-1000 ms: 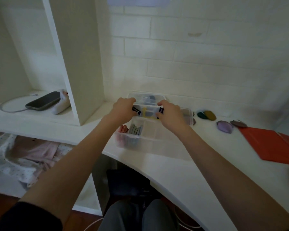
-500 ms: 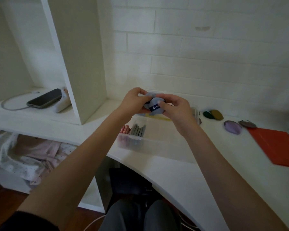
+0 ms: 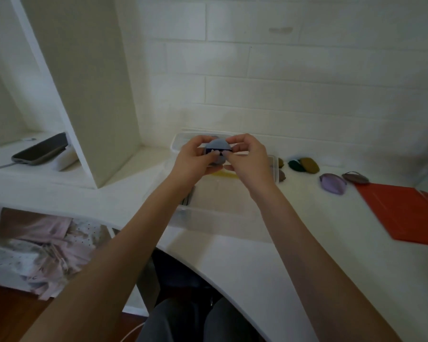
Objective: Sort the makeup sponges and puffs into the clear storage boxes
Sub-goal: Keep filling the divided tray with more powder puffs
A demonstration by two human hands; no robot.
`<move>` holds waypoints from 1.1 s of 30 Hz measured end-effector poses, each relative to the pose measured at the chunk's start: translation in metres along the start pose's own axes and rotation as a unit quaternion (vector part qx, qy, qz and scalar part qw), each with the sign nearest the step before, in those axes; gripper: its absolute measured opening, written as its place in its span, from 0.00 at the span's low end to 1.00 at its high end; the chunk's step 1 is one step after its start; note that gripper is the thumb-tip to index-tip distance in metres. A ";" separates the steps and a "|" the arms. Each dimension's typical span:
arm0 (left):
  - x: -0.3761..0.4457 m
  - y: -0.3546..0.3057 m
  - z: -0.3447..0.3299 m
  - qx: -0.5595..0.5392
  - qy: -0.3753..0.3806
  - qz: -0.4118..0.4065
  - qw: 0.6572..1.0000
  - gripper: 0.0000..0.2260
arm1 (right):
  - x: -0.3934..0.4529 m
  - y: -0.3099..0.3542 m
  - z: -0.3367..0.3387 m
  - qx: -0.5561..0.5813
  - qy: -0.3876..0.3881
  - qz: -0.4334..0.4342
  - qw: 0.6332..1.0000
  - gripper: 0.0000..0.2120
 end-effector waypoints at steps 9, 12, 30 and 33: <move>-0.002 0.003 0.016 0.089 -0.076 -0.079 0.990 0.10 | -0.011 0.013 -0.026 -0.150 0.078 0.116 0.979 0.15; -0.002 0.000 0.010 0.038 -0.044 -0.083 0.995 0.14 | -0.013 0.015 -0.026 -0.141 0.069 0.119 0.980 0.11; -0.009 -0.015 -0.012 0.099 -0.017 -0.101 0.990 0.14 | 0.006 0.005 0.022 -0.069 0.099 0.014 0.993 0.08; -0.010 -0.028 -0.038 0.111 -0.011 -0.134 0.985 0.14 | 0.021 0.012 0.091 -0.072 -0.071 0.059 0.993 0.11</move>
Point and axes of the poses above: each hand's wrist, its own x-axis towards the middle knuckle, its own z-axis out of the back of the hand, y = z × x, the point moved 9 cm from there along x, towards the middle knuckle, and after that the axes turned 1 degree about -y, right-handed, at the moved point
